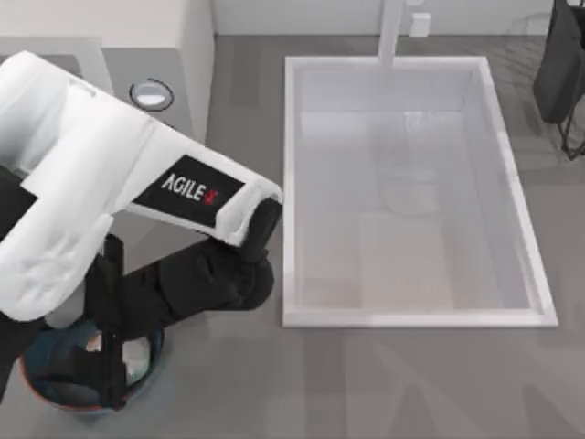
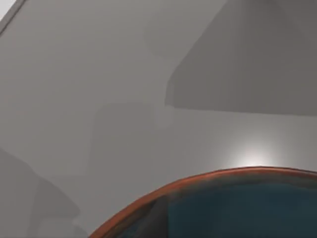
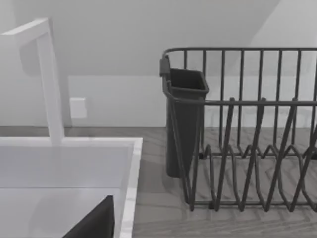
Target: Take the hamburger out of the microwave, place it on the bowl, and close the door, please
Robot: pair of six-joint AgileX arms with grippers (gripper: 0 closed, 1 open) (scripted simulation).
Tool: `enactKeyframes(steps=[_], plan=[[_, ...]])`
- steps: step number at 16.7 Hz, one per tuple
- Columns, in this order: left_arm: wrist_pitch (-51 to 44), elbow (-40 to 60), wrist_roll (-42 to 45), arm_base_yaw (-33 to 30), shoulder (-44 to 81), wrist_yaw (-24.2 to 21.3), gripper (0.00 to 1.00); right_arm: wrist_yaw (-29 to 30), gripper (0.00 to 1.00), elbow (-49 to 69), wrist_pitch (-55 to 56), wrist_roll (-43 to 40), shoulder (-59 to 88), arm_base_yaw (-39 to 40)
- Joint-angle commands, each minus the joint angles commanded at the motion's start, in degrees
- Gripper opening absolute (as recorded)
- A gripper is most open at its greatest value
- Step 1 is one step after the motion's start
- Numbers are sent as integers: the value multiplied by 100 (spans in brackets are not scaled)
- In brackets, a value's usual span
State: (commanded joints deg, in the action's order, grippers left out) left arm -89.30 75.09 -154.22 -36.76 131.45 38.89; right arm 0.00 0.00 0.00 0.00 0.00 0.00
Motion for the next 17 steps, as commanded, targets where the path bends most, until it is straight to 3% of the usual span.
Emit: enactKeyframes(steps=[4, 8, 12, 17], plan=[[665, -469, 758, 92, -784, -409, 100, 0, 100, 0, 0, 0, 0, 0], [1940, -1411, 2416, 355, -2493, -1136, 100, 0, 100, 0, 0, 0, 0, 0], [3534, -2647, 4964, 804, -5004, -1963, 100, 0, 100, 0, 0, 0, 0, 0], [5610, -4372, 8948, 1617, -8372, -2893, 100, 0, 100, 0, 0, 0, 0, 0]])
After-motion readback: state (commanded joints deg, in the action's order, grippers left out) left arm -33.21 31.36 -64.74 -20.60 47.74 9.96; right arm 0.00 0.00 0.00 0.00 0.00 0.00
